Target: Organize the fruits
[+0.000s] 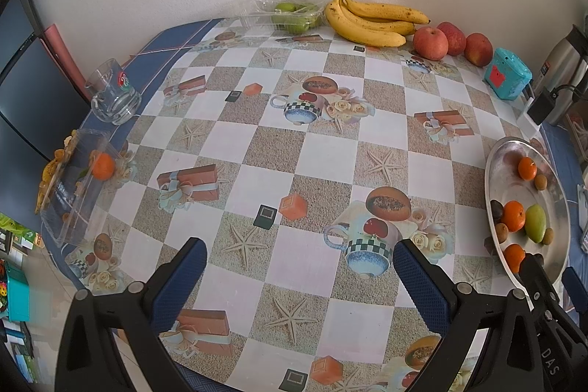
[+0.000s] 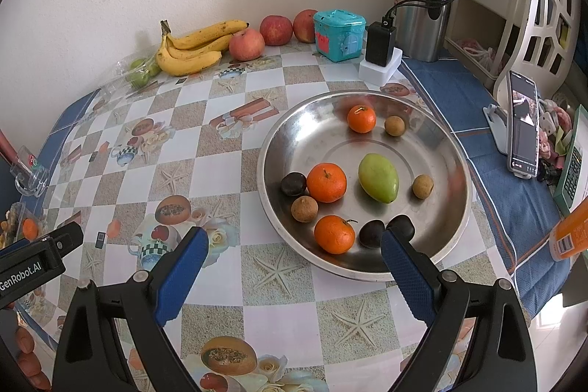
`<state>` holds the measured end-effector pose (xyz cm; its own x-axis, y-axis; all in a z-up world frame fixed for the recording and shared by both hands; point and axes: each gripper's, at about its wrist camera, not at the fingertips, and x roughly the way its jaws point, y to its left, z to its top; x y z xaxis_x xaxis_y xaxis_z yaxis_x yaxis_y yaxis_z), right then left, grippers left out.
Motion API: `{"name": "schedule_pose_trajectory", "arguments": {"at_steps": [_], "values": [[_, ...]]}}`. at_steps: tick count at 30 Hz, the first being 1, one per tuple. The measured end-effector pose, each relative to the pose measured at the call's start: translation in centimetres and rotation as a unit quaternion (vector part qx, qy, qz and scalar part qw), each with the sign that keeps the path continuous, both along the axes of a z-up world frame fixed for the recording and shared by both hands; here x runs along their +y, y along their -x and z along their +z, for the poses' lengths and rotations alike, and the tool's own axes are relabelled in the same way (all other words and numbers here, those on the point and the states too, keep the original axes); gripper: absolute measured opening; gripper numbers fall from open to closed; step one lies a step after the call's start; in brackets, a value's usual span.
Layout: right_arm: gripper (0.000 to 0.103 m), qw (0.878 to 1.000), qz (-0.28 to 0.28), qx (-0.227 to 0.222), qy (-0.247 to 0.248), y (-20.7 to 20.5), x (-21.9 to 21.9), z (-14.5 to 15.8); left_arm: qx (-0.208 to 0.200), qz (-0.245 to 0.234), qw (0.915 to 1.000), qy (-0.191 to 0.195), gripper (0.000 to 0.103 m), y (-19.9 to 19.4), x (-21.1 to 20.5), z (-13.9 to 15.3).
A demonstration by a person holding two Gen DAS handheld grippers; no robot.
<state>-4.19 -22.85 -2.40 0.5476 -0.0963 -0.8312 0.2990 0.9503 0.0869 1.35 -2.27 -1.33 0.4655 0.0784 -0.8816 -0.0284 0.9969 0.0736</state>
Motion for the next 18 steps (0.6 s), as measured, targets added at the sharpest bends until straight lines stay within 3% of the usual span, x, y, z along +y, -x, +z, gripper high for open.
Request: {"name": "schedule_pose_trajectory", "arguments": {"at_steps": [18], "values": [[0.095, 1.000, 0.001, 0.001, 0.000, 0.06, 0.00, -0.21, -0.003, -0.009, 0.9999, -0.002, 0.103, 0.25, -0.35, -0.06]]}}
